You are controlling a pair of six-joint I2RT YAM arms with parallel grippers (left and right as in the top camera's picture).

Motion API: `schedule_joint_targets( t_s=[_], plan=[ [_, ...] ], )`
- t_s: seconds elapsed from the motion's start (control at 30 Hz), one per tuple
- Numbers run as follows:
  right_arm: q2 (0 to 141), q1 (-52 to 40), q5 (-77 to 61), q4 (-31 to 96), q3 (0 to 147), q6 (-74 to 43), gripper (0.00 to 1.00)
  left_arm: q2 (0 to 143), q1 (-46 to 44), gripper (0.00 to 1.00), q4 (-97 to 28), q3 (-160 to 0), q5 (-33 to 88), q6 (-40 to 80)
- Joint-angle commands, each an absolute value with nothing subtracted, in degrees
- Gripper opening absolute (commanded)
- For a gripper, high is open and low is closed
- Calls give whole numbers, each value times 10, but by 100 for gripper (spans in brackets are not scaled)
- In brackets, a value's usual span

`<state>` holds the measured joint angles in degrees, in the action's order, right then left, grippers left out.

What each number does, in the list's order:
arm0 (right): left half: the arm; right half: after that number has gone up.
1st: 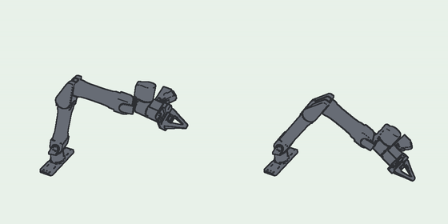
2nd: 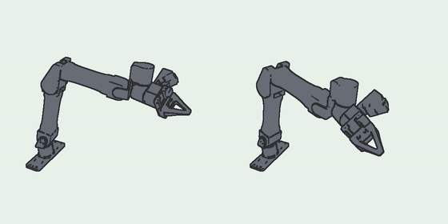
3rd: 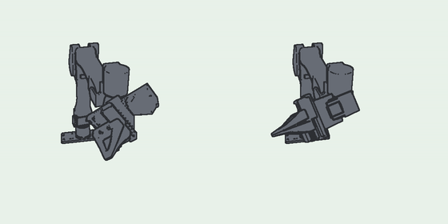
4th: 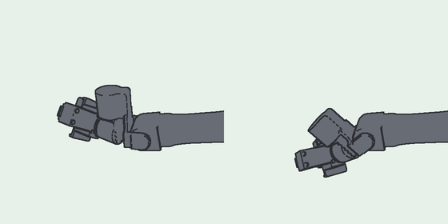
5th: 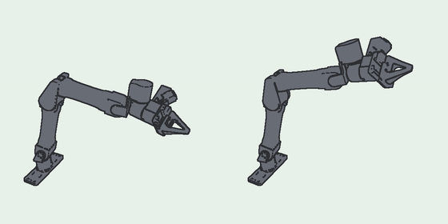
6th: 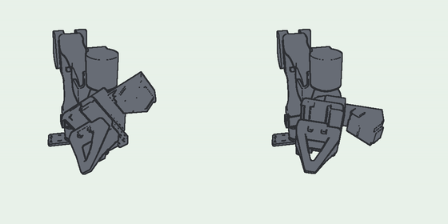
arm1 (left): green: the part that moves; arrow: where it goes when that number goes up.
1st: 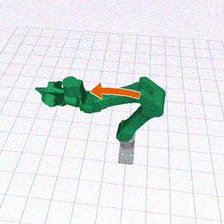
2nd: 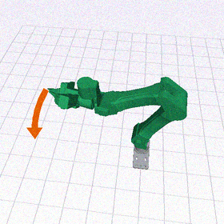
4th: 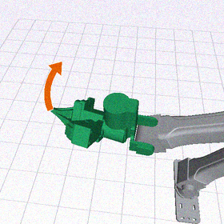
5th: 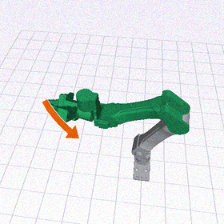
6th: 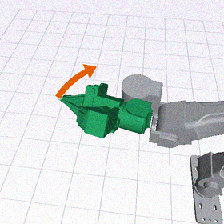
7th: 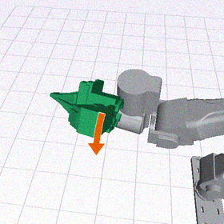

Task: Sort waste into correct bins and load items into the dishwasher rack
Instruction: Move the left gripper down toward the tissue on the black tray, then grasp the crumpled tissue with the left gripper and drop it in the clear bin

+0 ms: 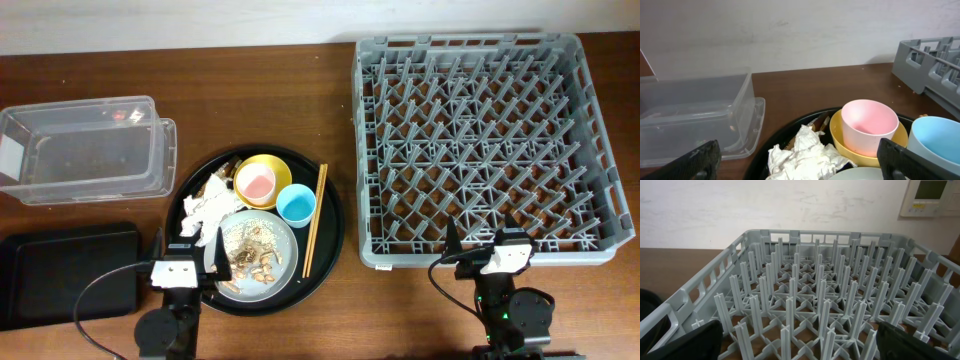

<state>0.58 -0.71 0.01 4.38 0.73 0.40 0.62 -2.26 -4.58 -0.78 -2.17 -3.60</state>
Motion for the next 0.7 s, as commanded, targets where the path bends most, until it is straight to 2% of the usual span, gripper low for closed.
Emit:
schedule_joint_targets(
  t_s=[0.0, 0.33, 0.37, 0.4, 0.43, 0.47, 0.5, 0.57, 0.6, 0.67],
  plan=[
    [5, -3, 3, 46, 3, 4, 98, 4, -26, 99, -46, -5, -24, -33],
    [5, -3, 3, 46, 3, 4, 98, 3, -26, 99, -46, -5, -11, -32],
    [5, -3, 3, 46, 3, 4, 98, 4, -26, 99, -40, -6, 81, -28],
    [5, -3, 3, 46, 3, 4, 99, 3, -26, 99, -30, -6, 228, 20],
    [5, -3, 3, 46, 3, 4, 98, 3, -26, 99, -34, -6, 457, 67],
    [5, -3, 3, 46, 3, 4, 98, 3, -26, 99, -21, -6, 549, 67],
    [5, -3, 3, 46, 3, 4, 98, 3, -26, 99, 3, -6, 582, 69],
    [5, -3, 3, 46, 3, 4, 98, 3, -26, 99, 140, -12, 569, 140],
    [5, -3, 3, 46, 3, 4, 98, 4, -26, 99, 156, -38, 465, 140],
    [5, -3, 3, 46, 3, 4, 98, 11, -26, 99, 85, -92, 332, 76]
  ],
)
